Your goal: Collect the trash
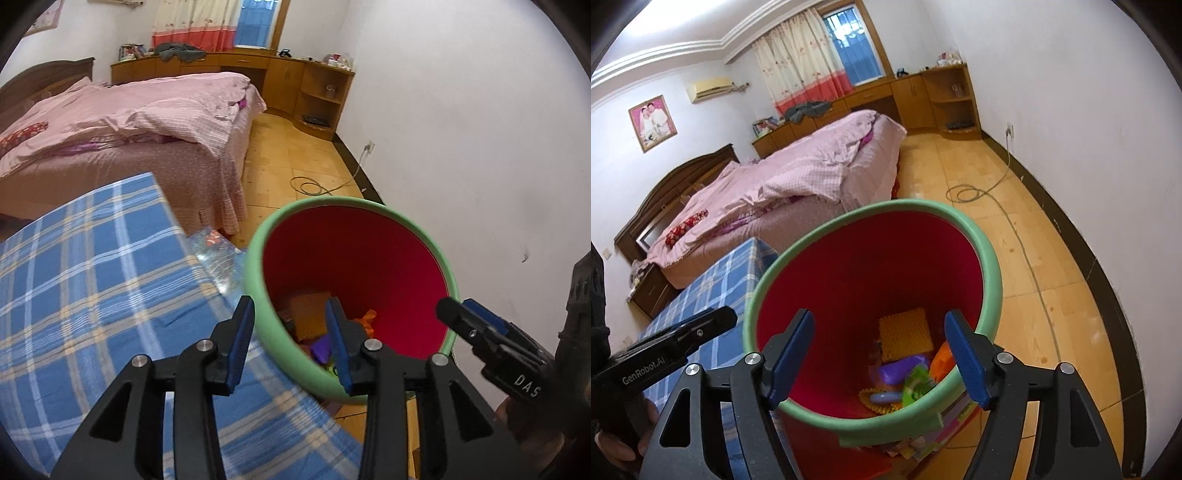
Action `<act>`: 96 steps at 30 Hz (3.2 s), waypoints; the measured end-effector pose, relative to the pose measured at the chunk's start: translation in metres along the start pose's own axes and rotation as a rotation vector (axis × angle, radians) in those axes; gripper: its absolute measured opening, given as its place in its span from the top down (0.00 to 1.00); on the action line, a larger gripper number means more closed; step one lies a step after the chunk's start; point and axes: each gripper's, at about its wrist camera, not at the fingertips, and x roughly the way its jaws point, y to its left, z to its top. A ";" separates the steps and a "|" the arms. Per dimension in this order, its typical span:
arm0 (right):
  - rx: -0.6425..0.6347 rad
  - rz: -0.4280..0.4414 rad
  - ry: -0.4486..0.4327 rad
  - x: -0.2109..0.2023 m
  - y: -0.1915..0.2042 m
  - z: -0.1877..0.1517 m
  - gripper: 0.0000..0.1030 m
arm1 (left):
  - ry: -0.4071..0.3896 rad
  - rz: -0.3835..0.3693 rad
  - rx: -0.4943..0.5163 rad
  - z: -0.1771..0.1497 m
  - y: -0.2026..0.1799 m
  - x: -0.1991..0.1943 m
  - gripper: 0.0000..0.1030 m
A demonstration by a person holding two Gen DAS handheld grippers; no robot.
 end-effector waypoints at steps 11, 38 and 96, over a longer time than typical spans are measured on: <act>-0.035 0.035 -0.038 -0.044 0.033 -0.009 0.20 | -0.033 0.087 -0.078 -0.021 0.036 -0.061 0.55; -0.286 0.156 -0.092 -0.111 0.158 -0.094 0.19 | -0.148 0.382 -0.216 -0.117 0.105 -0.209 0.36; -0.329 0.191 -0.123 -0.132 0.178 -0.124 0.19 | -0.229 0.516 -0.269 -0.159 0.118 -0.256 0.36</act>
